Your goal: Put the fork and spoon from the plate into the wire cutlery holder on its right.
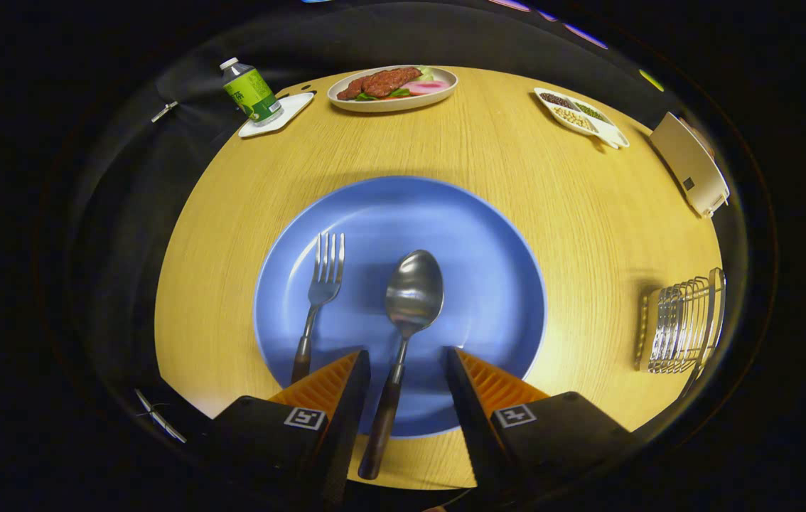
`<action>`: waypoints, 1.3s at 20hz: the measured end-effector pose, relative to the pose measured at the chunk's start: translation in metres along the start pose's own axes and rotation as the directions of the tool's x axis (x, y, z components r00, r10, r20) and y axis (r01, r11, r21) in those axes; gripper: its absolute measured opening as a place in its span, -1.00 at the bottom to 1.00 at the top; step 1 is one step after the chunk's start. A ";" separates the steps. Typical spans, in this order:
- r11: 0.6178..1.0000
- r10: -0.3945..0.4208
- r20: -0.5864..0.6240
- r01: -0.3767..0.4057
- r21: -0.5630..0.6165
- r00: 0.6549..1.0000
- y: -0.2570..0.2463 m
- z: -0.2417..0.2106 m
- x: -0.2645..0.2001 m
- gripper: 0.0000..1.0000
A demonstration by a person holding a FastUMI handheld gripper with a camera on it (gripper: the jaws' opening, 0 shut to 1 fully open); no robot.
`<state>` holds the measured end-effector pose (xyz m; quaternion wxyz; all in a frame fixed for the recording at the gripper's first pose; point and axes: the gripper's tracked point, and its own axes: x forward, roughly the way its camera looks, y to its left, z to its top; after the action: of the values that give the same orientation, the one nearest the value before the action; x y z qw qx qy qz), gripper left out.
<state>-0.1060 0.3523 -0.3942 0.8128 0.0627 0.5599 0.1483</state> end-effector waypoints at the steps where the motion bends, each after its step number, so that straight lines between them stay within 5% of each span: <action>1: 1.000 -0.024 0.002 0.024 -0.015 1.000 -0.005 0.003 -0.004 0.35; 3: 0.996 -0.072 0.013 0.072 -0.051 0.997 -0.015 0.003 0.000 0.02; 4: 0.996 -0.063 0.012 0.063 -0.062 0.998 -0.014 0.000 -0.003 -0.48; 6: 0.997 -0.012 0.019 0.013 -0.070 1.000 -0.013 0.001 -0.002 -0.80; 12: 0.991 0.118 0.094 -0.122 0.049 0.989 -0.011 0.021 -0.020 -0.88; 26: 0.964 0.229 0.121 -0.242 0.111 0.966 -0.005 0.039 -0.036 -0.89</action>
<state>-0.0810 0.3393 -0.3493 0.8128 0.1876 0.5120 0.2049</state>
